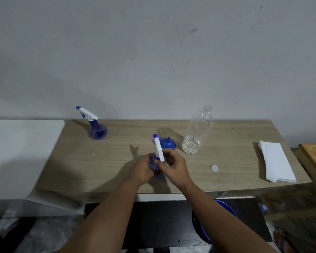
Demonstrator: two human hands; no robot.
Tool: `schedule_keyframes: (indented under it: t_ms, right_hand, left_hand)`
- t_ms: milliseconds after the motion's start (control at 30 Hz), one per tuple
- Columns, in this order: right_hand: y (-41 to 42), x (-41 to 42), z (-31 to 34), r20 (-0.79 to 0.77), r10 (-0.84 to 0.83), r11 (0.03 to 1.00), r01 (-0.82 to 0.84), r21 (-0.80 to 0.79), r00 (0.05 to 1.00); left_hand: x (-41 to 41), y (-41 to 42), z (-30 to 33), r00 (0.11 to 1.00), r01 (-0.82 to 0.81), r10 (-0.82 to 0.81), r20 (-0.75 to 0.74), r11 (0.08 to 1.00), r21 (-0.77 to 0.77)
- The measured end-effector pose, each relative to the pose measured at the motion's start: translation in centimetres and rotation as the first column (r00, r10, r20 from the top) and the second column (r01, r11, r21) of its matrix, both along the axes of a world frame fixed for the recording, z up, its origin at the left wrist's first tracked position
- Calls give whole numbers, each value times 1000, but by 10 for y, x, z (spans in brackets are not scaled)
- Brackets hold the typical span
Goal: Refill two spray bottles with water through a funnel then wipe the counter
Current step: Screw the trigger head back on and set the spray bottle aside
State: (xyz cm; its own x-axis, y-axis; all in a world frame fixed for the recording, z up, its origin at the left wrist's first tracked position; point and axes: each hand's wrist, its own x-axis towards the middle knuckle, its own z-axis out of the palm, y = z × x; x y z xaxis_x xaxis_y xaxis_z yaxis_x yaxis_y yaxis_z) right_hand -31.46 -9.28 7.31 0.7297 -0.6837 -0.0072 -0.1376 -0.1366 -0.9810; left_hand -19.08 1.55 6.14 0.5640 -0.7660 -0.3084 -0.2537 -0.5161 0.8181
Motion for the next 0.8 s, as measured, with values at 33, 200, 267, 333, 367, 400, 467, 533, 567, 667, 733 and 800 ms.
schedule_keyframes:
  t_ms: [33, 200, 267, 333, 367, 400, 467, 533, 567, 667, 733, 800]
  right_hand:
    - [-2, -1, 0, -13, -10, 1000, 10, 10, 1000]
    - [1, -1, 2, 17, 1, 999, -1, 46, 1000]
    - [1, -1, 3, 30, 1, 1000, -2, 29, 1000]
    - [-2, -2, -1, 20, -7, 1000, 6, 13, 1000]
    - [-2, -2, -1, 17, -9, 1000, 9, 15, 1000]
    - [0, -1, 0, 23, -7, 1000, 7, 25, 1000]
    - [2, -1, 0, 34, -5, 999, 3, 45, 999]
    - [2, 0, 0, 35, -4, 1000, 3, 24, 999]
    - [1, 0, -1, 35, -7, 1000, 7, 14, 999]
    - [-1, 0, -1, 27, -35, 999, 34, 36, 999]
    - [0, 1, 0, 38, -16, 999, 15, 40, 999]
    - [3, 3, -1, 39, 9, 1000, -10, 21, 999]
  left_hand:
    - [-1, 0, 0, 1000, 1, -1, -1, 1000, -3]
    - [-1, -1, -2, 1000, -6, 6, 18, 1000, 6]
    - [0, -1, -4, 1000, -4, 4, -4, 1000, -2]
    - [-1, 0, -3, 1000, -12, 12, -18, 1000, -7]
    - [-1, 0, -3, 1000, -17, 17, -12, 1000, -2]
    - [-1, -1, -4, 1000, -16, 16, -9, 1000, -5]
    - [-1, -1, -5, 1000, -17, 18, -2, 1000, 6]
    - [-2, -2, -4, 1000, -16, 16, -11, 1000, 21]
    - [-3, -2, -3, 1000, -17, 18, -18, 1000, 23]
    - [-4, -1, -6, 999, -27, 28, -18, 999, 25]
    - [-3, -2, -10, 999, -39, 39, -15, 999, 31]
    - [-5, -2, -13, 998, -55, 55, -4, 998, 30]
